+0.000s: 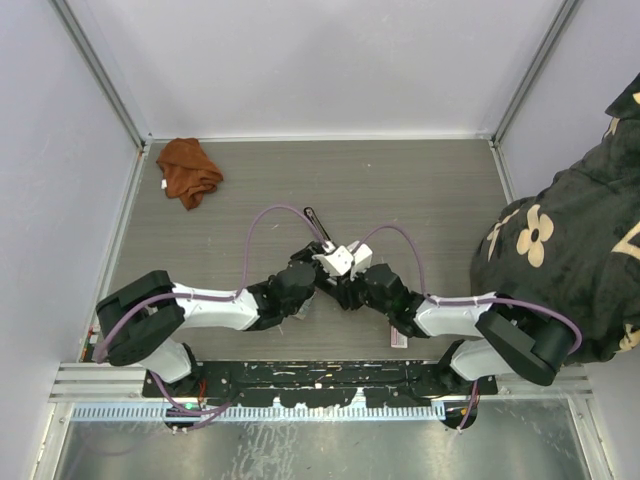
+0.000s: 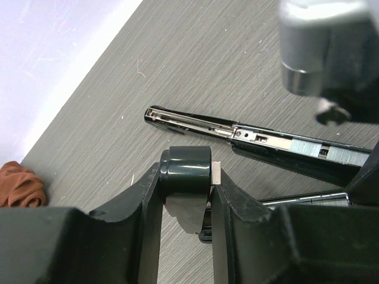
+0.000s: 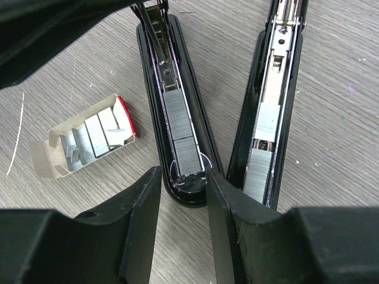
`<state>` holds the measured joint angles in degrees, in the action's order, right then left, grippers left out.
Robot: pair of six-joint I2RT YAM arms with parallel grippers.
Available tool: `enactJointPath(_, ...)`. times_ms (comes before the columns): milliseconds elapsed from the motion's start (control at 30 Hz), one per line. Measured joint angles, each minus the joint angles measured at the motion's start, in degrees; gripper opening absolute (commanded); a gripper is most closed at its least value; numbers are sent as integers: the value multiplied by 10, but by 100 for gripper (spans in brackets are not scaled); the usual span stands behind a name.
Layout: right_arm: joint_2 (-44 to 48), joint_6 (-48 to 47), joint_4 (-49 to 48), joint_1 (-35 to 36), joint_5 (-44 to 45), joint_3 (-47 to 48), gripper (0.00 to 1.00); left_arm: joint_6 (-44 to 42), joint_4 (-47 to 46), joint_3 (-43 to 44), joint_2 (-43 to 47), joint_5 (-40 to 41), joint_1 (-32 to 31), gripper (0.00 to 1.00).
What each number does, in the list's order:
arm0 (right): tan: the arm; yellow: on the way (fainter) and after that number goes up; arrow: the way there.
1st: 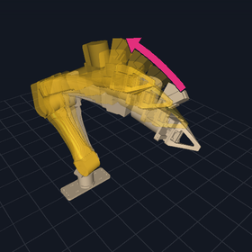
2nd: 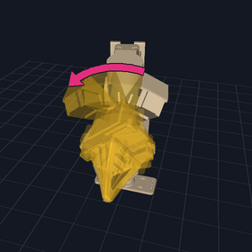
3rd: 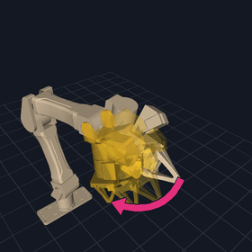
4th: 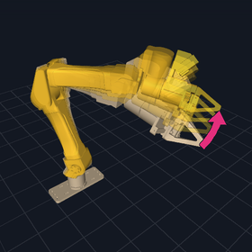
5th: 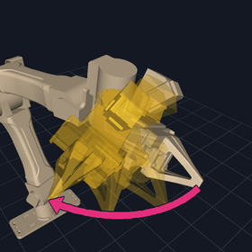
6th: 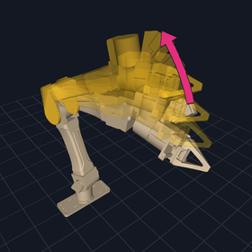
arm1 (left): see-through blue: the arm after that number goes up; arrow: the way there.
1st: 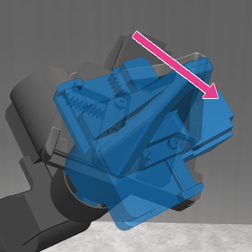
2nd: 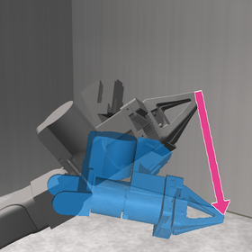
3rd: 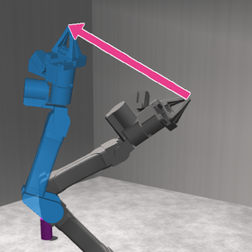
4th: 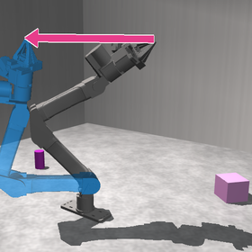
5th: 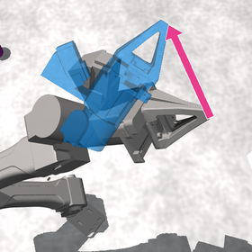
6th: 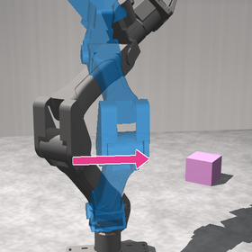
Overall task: Load the staples into the stapler
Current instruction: Close the stapler at the center of the board.
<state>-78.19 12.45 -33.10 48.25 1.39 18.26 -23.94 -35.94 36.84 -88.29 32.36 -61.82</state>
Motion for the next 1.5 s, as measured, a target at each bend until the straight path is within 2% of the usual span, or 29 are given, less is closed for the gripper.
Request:
enactJointPath(300, 46, 13, 17, 0, 9, -24, 43, -44, -3, 18, -42, 67, -50, 19)
enactJointPath(567, 103, 16, 57, 0, 26, -42, 45, -56, -2, 24, -53, 87, -64, 28)
enactJointPath(733, 162, 15, 104, 0, 42, -52, 47, -54, -2, 26, -56, 90, -71, 37)
enactJointPath(1267, 337, 15, 237, 1, 104, -76, 49, 17, 41, 18, -62, 16, -90, 64)
enactJointPath(1400, 380, 17, 238, 0, 119, -76, 55, 23, 73, 7, -61, 8, -90, 75)
enactJointPath(1500, 395, 17, 244, 0, 129, -70, 59, 33, 90, 6, -47, 5, -89, 94)
